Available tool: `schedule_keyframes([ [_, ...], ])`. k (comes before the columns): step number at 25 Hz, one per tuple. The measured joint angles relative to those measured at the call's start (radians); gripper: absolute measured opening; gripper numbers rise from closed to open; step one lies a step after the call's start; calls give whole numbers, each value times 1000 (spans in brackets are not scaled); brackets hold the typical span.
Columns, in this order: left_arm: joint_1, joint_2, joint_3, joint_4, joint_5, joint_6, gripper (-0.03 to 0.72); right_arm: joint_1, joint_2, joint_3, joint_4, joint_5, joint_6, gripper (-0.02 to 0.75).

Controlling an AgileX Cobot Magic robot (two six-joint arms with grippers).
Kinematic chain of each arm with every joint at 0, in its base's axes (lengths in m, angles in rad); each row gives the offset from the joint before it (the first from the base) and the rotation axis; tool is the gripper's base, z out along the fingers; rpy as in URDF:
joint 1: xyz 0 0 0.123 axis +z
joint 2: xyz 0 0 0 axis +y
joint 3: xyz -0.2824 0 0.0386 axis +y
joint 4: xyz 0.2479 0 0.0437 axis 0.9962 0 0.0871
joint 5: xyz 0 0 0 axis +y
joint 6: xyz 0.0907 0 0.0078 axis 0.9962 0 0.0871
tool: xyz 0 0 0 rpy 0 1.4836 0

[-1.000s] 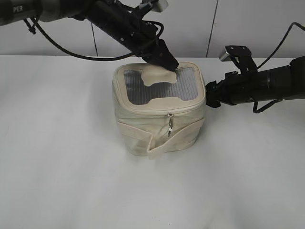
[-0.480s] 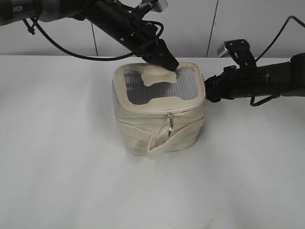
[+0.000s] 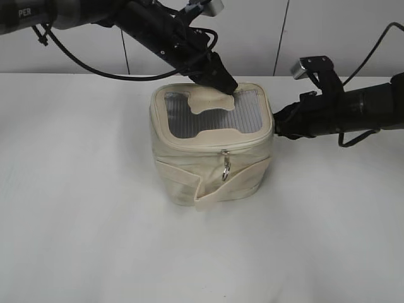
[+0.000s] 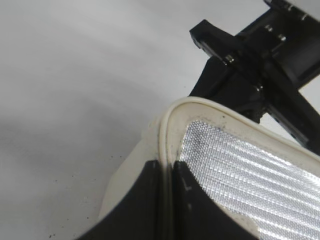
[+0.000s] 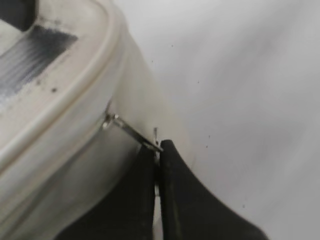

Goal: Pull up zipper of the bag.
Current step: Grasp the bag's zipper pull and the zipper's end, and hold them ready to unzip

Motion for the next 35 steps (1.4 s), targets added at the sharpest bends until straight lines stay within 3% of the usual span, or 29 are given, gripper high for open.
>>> schedule_keyframes([
  [6,-2,0,0,0,-9,0,43,-43,-122,137,-11,-4,28,13],
  [21,-11,0,0,-1,-19,-47,43,-35,-456,480,-138,18,310,13],
  [25,-11,0,0,-1,-24,-81,43,40,-500,498,-225,12,417,13],
  [35,-21,0,0,10,-35,-124,43,384,-444,384,-201,-153,459,15],
])
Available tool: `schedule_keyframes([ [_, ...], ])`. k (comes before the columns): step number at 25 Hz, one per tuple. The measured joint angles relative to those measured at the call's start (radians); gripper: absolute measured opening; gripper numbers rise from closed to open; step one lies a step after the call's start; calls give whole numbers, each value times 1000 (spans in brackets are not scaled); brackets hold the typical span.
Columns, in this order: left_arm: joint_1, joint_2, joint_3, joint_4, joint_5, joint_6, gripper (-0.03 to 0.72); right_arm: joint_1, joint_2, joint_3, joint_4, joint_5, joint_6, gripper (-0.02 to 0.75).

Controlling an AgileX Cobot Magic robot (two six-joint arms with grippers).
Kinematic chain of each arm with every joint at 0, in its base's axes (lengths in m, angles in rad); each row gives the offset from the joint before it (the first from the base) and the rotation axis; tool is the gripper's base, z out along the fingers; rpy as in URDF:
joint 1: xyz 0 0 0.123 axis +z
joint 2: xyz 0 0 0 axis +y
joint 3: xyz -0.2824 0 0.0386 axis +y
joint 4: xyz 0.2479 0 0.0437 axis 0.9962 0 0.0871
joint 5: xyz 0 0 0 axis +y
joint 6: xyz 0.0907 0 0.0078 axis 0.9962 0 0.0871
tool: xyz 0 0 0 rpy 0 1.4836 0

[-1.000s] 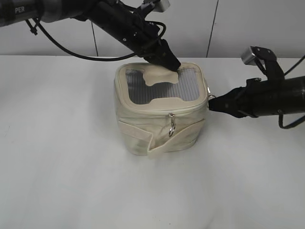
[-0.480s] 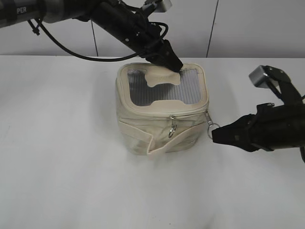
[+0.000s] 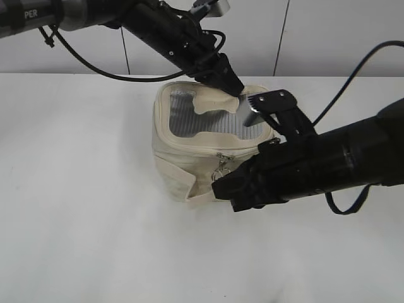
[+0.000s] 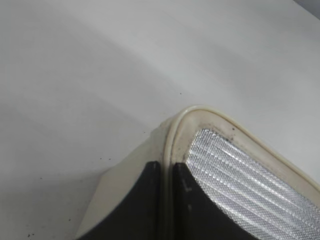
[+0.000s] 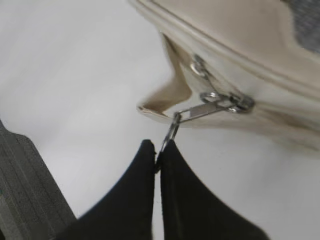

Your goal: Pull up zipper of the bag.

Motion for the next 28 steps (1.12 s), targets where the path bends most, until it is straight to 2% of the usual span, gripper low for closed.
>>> schedule_keyframes([
  [3,-6,0,0,3,-1,0,43,57,39,-46,-1,-27,11,19],
  [6,-7,0,0,3,-1,-1,45,71,55,-56,-6,-49,33,27],
  [8,-7,0,0,0,-7,-3,83,71,56,-56,-32,-40,60,76],
  [12,-7,-12,0,-1,-25,-14,305,58,46,-54,-176,23,181,358],
  [13,-6,-20,0,4,-21,-26,329,47,37,-54,-222,28,227,421],
  [16,1,-63,0,44,-23,-85,285,-4,-5,-49,-318,36,333,493],
  [22,38,-186,30,100,3,-190,245,-143,-103,-46,-439,155,471,511],
  [25,41,-269,127,164,-1,-227,244,-189,-151,-46,-558,200,606,513],
  [28,41,-393,299,200,-60,-237,241,-204,-200,-46,-666,230,727,515],
])
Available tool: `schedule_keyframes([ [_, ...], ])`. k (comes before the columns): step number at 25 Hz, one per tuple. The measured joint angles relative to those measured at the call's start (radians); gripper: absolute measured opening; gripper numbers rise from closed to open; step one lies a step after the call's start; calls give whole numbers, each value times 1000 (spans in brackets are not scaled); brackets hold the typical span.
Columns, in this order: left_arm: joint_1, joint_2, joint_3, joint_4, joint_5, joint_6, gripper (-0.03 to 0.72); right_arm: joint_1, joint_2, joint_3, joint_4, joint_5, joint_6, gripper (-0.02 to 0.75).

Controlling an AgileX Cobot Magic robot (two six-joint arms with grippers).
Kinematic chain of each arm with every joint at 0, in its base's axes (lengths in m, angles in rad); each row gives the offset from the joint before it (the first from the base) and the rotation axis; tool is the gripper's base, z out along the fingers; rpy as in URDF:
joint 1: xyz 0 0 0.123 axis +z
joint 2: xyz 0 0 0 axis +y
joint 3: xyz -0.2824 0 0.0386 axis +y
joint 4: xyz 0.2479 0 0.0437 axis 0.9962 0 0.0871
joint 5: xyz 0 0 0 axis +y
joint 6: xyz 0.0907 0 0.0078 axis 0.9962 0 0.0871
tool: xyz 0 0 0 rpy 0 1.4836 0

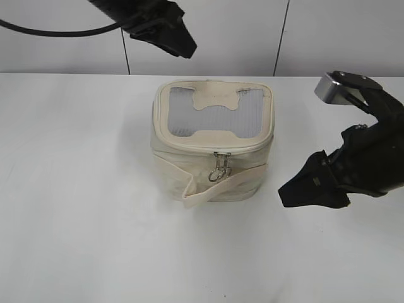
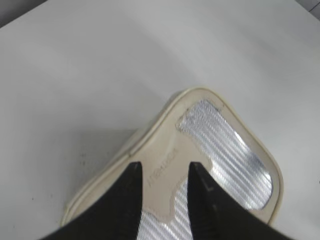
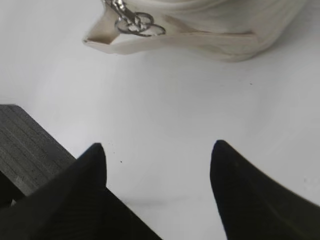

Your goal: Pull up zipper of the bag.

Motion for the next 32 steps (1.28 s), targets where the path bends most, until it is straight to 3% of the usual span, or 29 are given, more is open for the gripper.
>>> schedule_keyframes([
  [4,0,-221,277,123,-140,-107,239,-4,-39,0,-122,72,196,515],
  [9,0,-499,567,561,-178,-509,237,-18,-50,0,-412,191,477,515],
  [12,1,-695,697,708,-87,-651,237,-21,-119,1,-518,271,553,515],
  [16,41,-1000,814,736,-18,-757,237,-21,-315,1,-571,340,641,515],
  [22,67,-1506,904,697,106,-782,237,-21,-698,1,-636,465,698,515],
  [32,70,-1964,1180,692,142,-764,237,-21,-1228,160,-762,524,746,500],
])
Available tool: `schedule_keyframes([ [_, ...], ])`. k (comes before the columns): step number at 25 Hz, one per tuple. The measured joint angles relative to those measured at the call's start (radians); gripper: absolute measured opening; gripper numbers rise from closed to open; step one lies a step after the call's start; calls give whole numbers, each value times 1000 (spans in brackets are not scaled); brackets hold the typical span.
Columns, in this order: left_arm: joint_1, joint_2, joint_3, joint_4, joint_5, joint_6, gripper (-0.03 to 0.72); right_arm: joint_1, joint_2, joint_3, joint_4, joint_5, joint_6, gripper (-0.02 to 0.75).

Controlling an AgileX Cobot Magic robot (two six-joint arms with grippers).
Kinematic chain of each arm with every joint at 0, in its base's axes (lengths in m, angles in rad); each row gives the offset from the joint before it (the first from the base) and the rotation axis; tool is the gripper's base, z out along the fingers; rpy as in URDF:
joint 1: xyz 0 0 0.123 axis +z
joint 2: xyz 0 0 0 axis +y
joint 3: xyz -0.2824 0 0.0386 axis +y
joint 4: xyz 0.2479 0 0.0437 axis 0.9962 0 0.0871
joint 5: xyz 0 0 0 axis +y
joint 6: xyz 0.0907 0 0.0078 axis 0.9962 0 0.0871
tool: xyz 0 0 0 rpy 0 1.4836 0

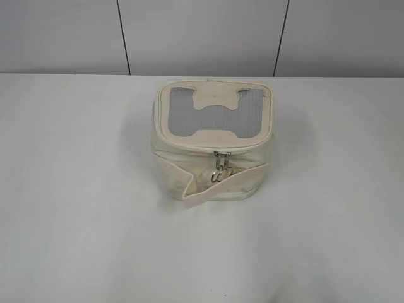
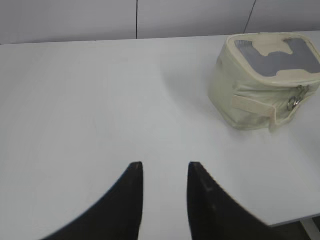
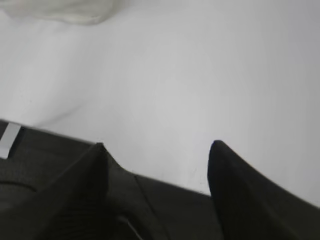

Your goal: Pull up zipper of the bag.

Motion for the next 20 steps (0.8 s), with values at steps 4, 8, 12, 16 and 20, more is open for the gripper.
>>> schedule_keyframes([
  [4,0,-9,45,-35,-67,46,237,0,-164,12,-19,-23,2,490],
  [8,0,-1,67,-45,-87,69,237,0,-180,22,-38,-50,5,486],
  [12,0,-9,67,-52,-91,72,237,0,-180,50,-52,-105,5,459],
  [16,0,-9,67,-52,-91,72,236,0,-180,50,-55,-112,5,419],
  [20,0,-9,67,-52,-91,72,236,0,-180,50,-55,-113,5,396],
])
